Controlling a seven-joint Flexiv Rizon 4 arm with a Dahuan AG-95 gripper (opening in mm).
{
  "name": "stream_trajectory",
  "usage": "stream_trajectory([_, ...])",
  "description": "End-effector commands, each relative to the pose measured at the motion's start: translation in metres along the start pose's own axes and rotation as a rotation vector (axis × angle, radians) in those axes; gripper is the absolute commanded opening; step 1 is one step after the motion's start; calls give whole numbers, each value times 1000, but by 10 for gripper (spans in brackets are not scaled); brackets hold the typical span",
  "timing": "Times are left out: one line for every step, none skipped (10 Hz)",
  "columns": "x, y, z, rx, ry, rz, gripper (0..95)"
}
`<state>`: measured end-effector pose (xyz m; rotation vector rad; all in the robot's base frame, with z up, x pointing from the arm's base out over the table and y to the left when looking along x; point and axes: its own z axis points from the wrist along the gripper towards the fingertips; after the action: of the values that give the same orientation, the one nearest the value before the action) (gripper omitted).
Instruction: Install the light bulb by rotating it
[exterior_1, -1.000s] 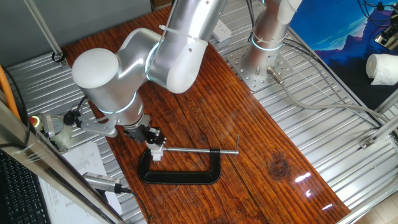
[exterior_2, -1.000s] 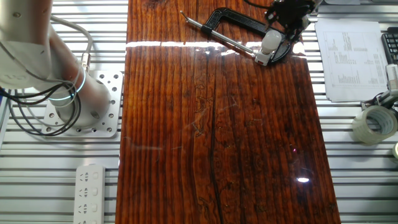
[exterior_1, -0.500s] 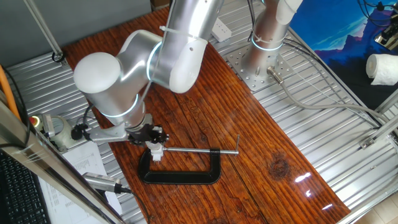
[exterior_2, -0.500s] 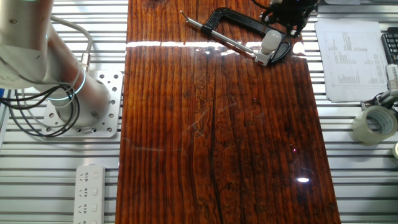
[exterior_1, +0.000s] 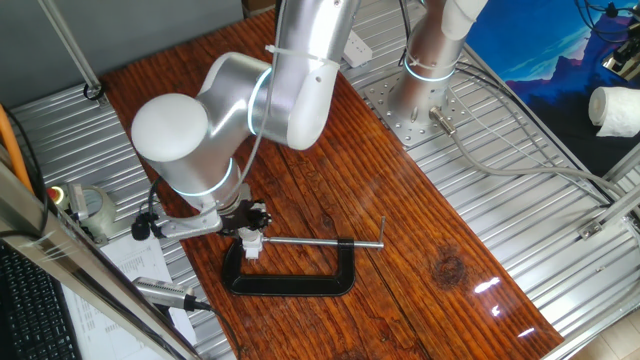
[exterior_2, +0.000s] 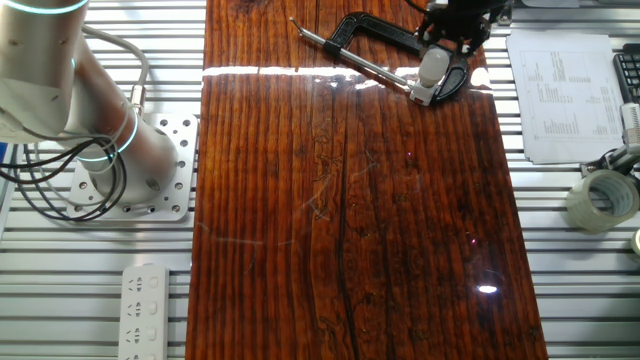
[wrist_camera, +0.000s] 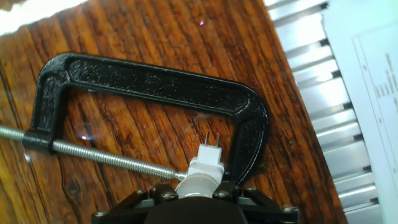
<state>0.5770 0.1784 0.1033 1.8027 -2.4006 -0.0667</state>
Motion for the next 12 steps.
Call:
stream_trajectory([1,0,1,2,-5,47,0])
stream_trajectory([1,0,1,2,-4,53,0])
stream_trajectory([1,0,1,2,-4,68,0])
stream_trajectory([1,0,1,0,-9,98,0])
stream_trajectory([1,0,1,0,-16,130,0])
stream_trajectory([1,0,1,0,-20,160,0])
stream_trajectory([1,-1,1,2,-20,204,0])
stream_trajectory([1,-1,0,3,-23,260,0])
stream_trajectory([2,-1,0,3,-22,293,0])
stream_trajectory([2,-1,0,2,-27,357,0])
stream_trajectory([2,-1,0,5,-34,396,0])
stream_trajectory([3,-2,0,11,-40,481,0])
